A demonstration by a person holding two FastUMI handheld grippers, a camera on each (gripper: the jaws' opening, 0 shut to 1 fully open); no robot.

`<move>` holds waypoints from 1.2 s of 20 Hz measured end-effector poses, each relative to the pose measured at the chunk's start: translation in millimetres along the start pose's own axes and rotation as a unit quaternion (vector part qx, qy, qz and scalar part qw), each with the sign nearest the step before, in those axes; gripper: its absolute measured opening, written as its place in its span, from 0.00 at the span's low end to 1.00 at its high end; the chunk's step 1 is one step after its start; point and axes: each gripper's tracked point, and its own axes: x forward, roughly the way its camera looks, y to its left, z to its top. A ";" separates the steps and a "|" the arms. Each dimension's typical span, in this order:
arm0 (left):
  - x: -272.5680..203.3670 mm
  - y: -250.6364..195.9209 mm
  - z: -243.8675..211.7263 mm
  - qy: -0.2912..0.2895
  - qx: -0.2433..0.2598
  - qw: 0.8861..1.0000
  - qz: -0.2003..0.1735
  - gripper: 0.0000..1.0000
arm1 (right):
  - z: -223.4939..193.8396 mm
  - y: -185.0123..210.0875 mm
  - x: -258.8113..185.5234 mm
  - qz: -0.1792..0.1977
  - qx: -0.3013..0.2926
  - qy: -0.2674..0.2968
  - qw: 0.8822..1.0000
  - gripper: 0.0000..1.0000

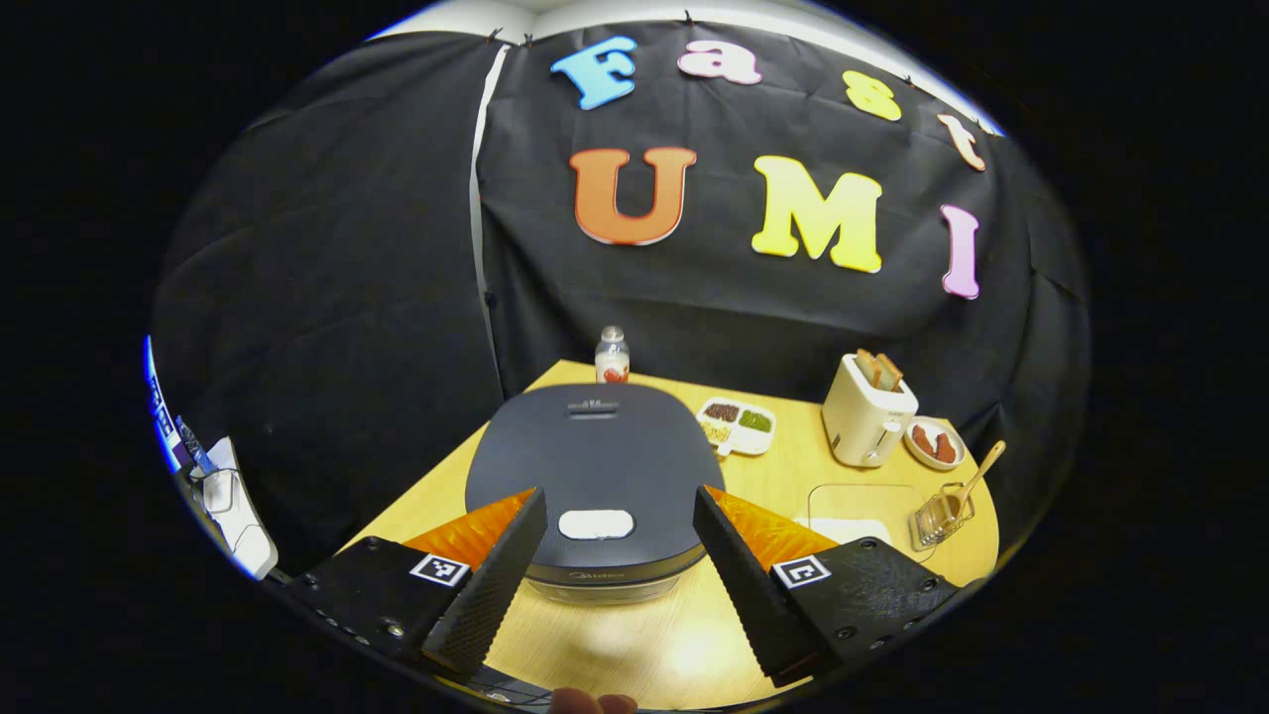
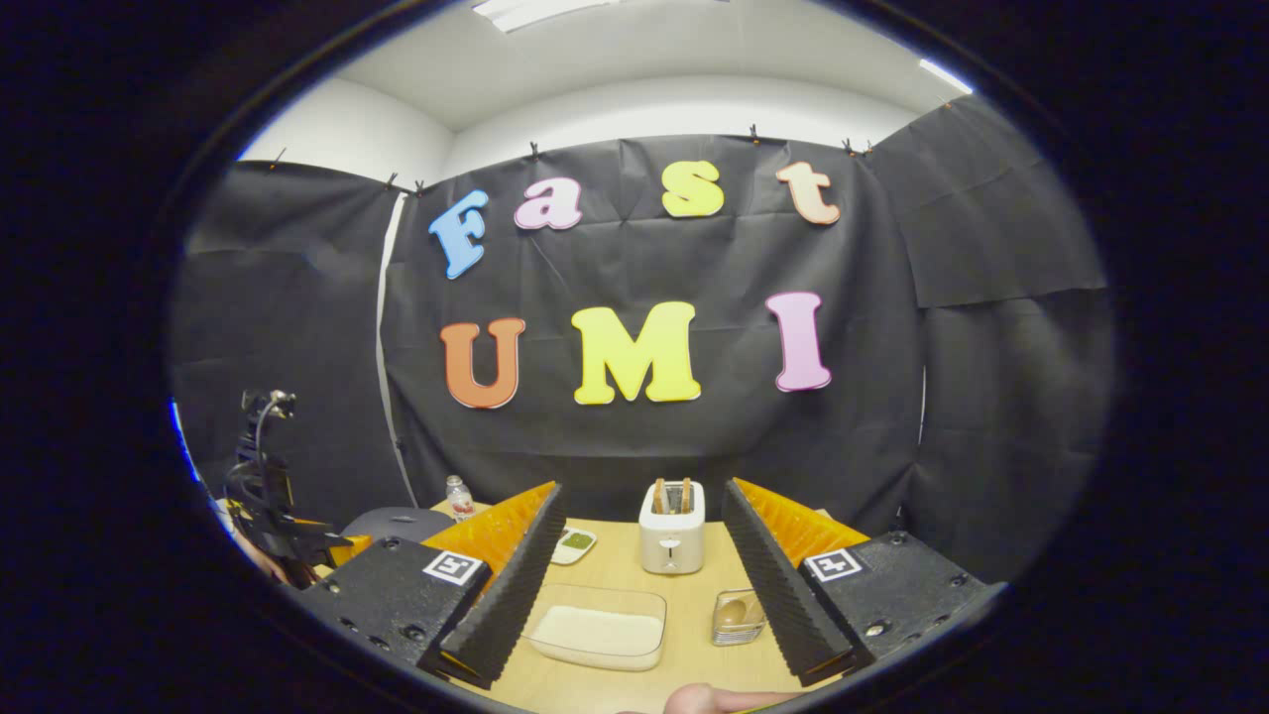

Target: Close the left gripper, press the button to open the rice cooker; take a wooden spoon from the chopstick holder with the right hand, scoop a spoonful of rice and pour it into the rice cooker, then put the wooden spoon back into the chopstick holder.

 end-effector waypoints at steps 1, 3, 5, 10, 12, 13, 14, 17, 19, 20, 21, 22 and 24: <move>-12.2 -2.1 12.3 -0.020 0.003 1.000 -0.003 0.96 | 2.2 2.5 -6.3 -0.001 -0.002 -0.004 1.000 1.00; -41.8 -10.1 34.4 -0.057 0.005 0.998 -0.015 0.96 | 10.0 6.3 -19.7 -0.005 -0.005 -0.012 1.000 1.00; -71.1 -18.6 48.9 -0.093 0.019 0.995 -0.028 0.95 | 15.1 11.8 -37.9 -0.011 -0.003 -0.020 1.000 1.00; -160.4 -39.4 71.0 -0.169 0.053 0.982 -0.071 0.95 | 22.0 24.5 -82.8 -0.016 -0.007 -0.028 0.999 1.00; -184.4 -48.6 67.8 -0.179 0.039 0.979 -0.085 0.95 | 25.5 28.2 -101.5 -0.018 -0.009 -0.032 0.999 0.97; -195.1 -49.8 65.6 -0.180 0.034 0.979 -0.088 0.95 | 25.5 29.2 -110.6 -0.021 -0.011 -0.033 0.999 1.00; -204.8 -49.5 62.4 -0.180 0.030 0.979 -0.089 0.95 | 25.4 30.5 -120.0 -0.024 -0.013 -0.032 0.999 0.96; -228.9 -44.6 59.4 -0.192 0.026 0.978 -0.077 0.95 | 14.8 31.4 -140.8 -0.033 -0.006 -0.020 0.999 1.00; -239.2 -44.6 53.5 -0.197 0.028 0.977 -0.075 0.95 | 11.6 36.4 -153.1 -0.030 -0.005 -0.018 0.999 1.00; -242.9 -45.7 52.0 -0.198 0.028 0.977 -0.076 0.95 | 13.2 39.4 -157.3 -0.028 -0.014 -0.022 0.999 1.00; -245.4 -46.1 53.0 -0.199 0.024 0.977 -0.076 0.95 | 13.8 41.2 -162.2 -0.027 -0.024 -0.025 0.999 0.96; -248.9 -47.5 53.2 -0.199 0.020 0.977 -0.078 0.95 | 14.6 43.1 -164.8 -0.024 -0.031 -0.029 0.999 0.96; -251.6 -52.2 50.2 -0.195 0.013 0.977 -0.085 0.95 | 14.7 47.5 -169.1 -0.021 -0.037 -0.032 0.999 1.00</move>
